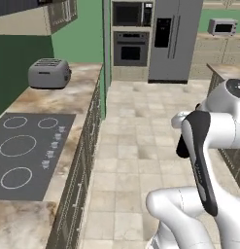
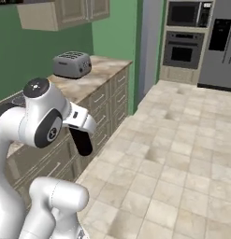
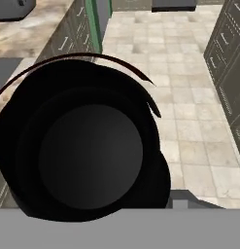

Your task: Place the drinks on the dining counter in a tight cluster.

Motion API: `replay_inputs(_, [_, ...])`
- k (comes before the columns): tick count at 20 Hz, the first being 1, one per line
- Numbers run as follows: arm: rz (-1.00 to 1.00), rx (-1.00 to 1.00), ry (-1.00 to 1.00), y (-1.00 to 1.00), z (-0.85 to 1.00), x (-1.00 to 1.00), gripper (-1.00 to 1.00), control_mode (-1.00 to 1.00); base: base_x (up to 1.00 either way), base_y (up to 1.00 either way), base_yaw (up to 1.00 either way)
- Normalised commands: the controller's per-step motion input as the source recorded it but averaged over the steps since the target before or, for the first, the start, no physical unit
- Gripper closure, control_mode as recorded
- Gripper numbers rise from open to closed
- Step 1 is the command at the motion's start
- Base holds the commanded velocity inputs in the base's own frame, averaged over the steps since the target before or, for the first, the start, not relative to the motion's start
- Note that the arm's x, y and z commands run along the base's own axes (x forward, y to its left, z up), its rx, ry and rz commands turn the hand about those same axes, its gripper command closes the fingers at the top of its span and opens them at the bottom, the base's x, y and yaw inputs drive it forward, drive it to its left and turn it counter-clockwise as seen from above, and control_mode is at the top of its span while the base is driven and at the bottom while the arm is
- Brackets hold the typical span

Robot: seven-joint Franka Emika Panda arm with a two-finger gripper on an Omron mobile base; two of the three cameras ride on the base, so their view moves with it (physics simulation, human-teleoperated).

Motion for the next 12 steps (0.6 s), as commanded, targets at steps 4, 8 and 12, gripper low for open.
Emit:
replay_inputs(4, [0.00,0.00,0.00,0.00,0.00,0.00,1.00,1.00,1.00,-0.10,-0.20])
replay_inputs(8, [0.00,0.00,0.00,0.00,0.00,0.00,1.00,1.00,1.00,-0.09,-0.17])
replay_inputs(12, [0.00,0.00,0.00,0.00,0.00,0.00,1.00,1.00,1.00,-0.09,-0.17])
